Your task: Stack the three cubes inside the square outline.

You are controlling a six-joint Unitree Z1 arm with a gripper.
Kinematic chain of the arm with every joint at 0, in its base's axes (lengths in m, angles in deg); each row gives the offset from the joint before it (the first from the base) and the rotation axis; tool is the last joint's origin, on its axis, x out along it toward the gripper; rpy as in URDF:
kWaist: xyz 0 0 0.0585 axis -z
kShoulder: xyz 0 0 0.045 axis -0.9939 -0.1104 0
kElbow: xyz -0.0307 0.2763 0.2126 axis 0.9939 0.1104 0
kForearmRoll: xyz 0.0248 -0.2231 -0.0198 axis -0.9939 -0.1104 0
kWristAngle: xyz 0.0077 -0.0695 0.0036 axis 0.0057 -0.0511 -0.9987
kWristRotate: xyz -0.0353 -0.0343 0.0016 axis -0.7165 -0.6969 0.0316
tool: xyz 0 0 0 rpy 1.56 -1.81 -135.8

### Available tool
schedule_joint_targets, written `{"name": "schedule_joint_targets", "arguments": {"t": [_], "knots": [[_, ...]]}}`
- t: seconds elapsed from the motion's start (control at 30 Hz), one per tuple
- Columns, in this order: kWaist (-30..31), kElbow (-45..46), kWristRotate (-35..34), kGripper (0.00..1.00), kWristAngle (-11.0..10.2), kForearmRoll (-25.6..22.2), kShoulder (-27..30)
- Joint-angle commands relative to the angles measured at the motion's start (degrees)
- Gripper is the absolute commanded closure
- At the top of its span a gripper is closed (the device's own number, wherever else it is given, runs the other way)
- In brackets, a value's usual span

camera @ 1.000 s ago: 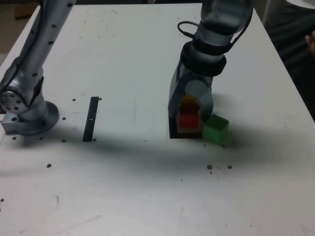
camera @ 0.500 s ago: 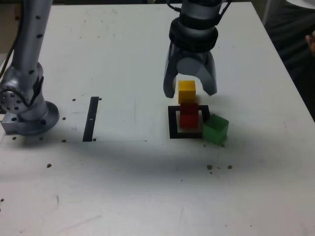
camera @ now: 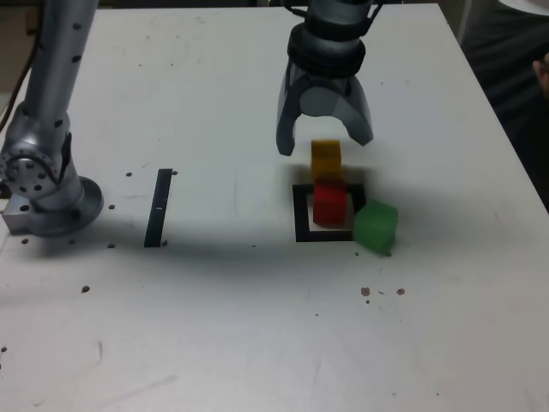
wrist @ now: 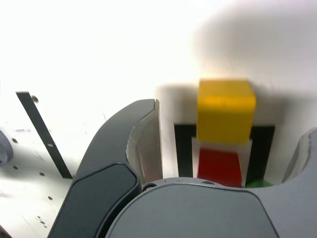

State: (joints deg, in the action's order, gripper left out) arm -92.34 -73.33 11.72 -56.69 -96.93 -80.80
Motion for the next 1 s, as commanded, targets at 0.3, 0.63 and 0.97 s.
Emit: {"name": "schedule_joint_targets", "arguments": {"t": [0.3, 0.63, 0.97], "knots": [[-3.2, -1.3, 4.5, 0.11, 1.9, 0.0, -4.2], [-3.0, -1.8, 3.9, 0.44, 3.1, 0.4, -6.0], [-2.0, -2.1, 3.8, 0.70, 2.1, 1.7, -6.4]]}}
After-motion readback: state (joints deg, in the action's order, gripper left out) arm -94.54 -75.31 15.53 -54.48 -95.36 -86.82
